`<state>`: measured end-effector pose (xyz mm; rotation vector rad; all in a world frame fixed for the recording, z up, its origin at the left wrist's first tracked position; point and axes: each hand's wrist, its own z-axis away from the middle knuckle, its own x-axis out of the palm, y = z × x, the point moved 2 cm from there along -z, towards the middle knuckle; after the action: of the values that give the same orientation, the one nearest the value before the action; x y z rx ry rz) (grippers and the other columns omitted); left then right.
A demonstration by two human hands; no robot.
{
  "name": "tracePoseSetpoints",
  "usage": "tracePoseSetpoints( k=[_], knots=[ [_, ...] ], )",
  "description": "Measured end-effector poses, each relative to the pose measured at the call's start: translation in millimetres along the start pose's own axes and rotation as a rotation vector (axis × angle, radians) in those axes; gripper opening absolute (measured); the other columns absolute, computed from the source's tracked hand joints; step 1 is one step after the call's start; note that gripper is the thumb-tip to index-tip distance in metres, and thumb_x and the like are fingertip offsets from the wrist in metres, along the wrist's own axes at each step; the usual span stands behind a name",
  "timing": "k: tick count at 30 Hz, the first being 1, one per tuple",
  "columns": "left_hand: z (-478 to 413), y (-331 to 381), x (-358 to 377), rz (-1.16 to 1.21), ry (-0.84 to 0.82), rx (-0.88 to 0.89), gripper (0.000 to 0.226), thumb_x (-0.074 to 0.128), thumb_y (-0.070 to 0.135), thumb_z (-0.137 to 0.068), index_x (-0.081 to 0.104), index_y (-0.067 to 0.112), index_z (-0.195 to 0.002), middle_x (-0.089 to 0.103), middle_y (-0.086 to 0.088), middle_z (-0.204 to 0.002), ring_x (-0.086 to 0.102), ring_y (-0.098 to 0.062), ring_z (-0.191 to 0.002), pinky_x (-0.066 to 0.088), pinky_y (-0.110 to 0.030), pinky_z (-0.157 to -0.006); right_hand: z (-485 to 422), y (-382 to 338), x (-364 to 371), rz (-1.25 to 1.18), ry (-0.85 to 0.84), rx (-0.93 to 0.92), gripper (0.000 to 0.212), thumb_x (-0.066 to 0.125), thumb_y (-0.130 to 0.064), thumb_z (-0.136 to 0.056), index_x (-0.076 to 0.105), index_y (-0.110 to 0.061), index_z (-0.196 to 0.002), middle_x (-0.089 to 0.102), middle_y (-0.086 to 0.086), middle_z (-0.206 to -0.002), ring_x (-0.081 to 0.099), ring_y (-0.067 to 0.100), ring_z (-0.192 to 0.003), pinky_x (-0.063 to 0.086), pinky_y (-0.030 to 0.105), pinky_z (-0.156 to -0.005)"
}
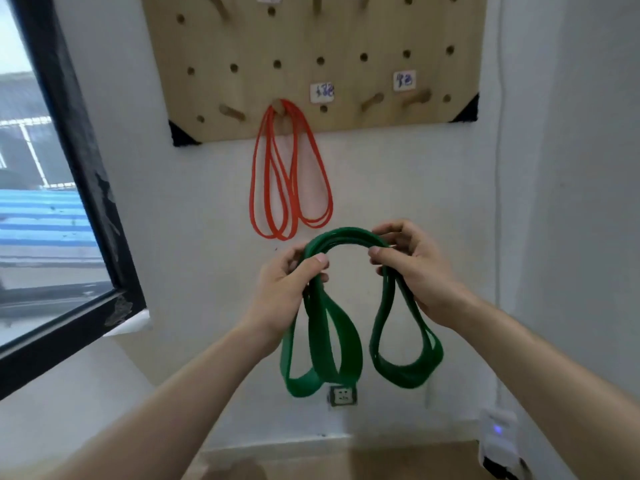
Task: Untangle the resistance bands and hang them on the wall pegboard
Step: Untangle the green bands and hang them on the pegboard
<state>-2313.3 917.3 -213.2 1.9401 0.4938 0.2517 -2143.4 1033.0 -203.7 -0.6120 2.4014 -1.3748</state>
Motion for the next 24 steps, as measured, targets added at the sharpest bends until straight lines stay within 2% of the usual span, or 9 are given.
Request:
tracePoseSetpoints(
  k=[4, 6, 10, 14, 17, 19, 21, 22, 24],
  knots=[
    [-47, 46, 14, 0.009, 0.025, 0.100, 0.024, 0.063, 0.023, -0.097, 0.063, 0.020, -0.121, 0.075, -0.005, -0.104, 0.072, -0.018, -0.090, 0.059, -0.028, -0.079, -38, -39, -20, 0.057, 0.036, -0.122, 0.023, 0.071, -0.007, -0.090, 0.065, -0.022, -0.105, 0.069, 0.002, -0.105, 0.069, 0.028, -0.094, 0.059, 0.050, -0.087],
    [-67, 65, 20, -0.001, 0.044, 0.150, 0.021, 0.065, 0.025, -0.096, 0.061, 0.025, -0.117, 0.075, -0.006, -0.105, 0.073, -0.017, -0.092, 0.058, -0.026, -0.078, -54, -57, -29, 0.062, 0.060, -0.182, 0.023, 0.072, -0.009, -0.090, 0.064, -0.022, -0.108, 0.069, 0.002, -0.105, 0.070, 0.029, -0.094, 0.059, 0.050, -0.087],
    [-101, 98, 35, -0.061, 0.066, 0.253, 0.017, 0.065, 0.031, -0.096, 0.062, 0.033, -0.113, 0.072, -0.005, -0.105, 0.070, -0.022, -0.097, 0.061, -0.034, -0.081, -86, -83, -40, 0.072, 0.142, -0.298, 0.021, 0.069, -0.013, -0.093, 0.066, -0.027, -0.108, 0.071, 0.000, -0.105, 0.071, 0.025, -0.093, 0.061, 0.048, -0.084],
    [-135, 123, 48, -0.063, 0.122, 0.324, 0.027, 0.064, 0.031, -0.097, 0.059, 0.028, -0.123, 0.071, -0.002, -0.103, 0.071, -0.017, -0.090, 0.058, -0.020, -0.066, -120, -100, -42, 0.148, 0.237, -0.424, 0.027, 0.066, -0.019, -0.096, 0.064, -0.038, -0.114, 0.069, -0.009, -0.107, 0.069, 0.018, -0.098, 0.060, 0.046, -0.086],
    [-161, 132, 57, -0.064, 0.131, 0.366, 0.024, 0.065, 0.030, -0.097, 0.061, 0.031, -0.120, 0.071, -0.004, -0.106, 0.070, -0.021, -0.095, 0.061, -0.030, -0.075, -142, -104, -42, 0.235, 0.306, -0.481, 0.035, 0.063, -0.020, -0.098, 0.060, -0.032, -0.131, 0.065, -0.017, -0.110, 0.064, 0.009, -0.103, 0.056, 0.038, -0.095],
    [-177, 133, 61, -0.078, 0.127, 0.388, 0.017, 0.064, 0.030, -0.097, 0.061, 0.038, -0.112, 0.070, 0.000, -0.108, 0.069, -0.017, -0.097, 0.060, -0.032, -0.081, -156, -101, -42, 0.320, 0.321, -0.489, 0.042, 0.059, -0.025, -0.100, 0.053, -0.031, -0.141, 0.061, -0.013, -0.126, 0.059, 0.008, -0.114, 0.050, 0.029, -0.101],
    [-193, 130, 63, -0.091, 0.138, 0.401, 0.016, 0.063, 0.031, -0.098, 0.059, 0.044, -0.107, 0.068, 0.002, -0.110, 0.068, -0.016, -0.098, 0.059, -0.034, -0.084, -170, -93, -41, 0.435, 0.304, -0.476, 0.046, 0.054, -0.027, -0.102, 0.044, -0.034, -0.147, 0.051, -0.010, -0.135, 0.050, 0.006, -0.115, 0.039, 0.009, -0.095],
    [-201, 127, 63, -0.096, 0.142, 0.409, 0.017, 0.062, 0.031, -0.098, 0.060, 0.043, -0.109, 0.068, 0.001, -0.112, 0.068, -0.016, -0.100, 0.059, -0.037, -0.087, -177, -89, -40, 0.482, 0.300, -0.474, 0.048, 0.053, -0.025, -0.103, 0.041, -0.035, -0.149, 0.047, -0.009, -0.133, 0.047, 0.005, -0.113, 0.036, 0.006, -0.090],
    [-216, 121, 63, -0.104, 0.134, 0.431, 0.019, 0.061, 0.031, -0.098, 0.061, 0.037, -0.117, 0.068, 0.002, -0.115, 0.067, -0.016, -0.106, 0.058, -0.040, -0.092, -190, -78, -39, 0.526, 0.304, -0.501, 0.054, 0.055, -0.020, -0.102, 0.038, -0.034, -0.151, 0.046, -0.005, -0.129, 0.046, 0.008, -0.113, 0.038, 0.013, -0.097]
  ],
)
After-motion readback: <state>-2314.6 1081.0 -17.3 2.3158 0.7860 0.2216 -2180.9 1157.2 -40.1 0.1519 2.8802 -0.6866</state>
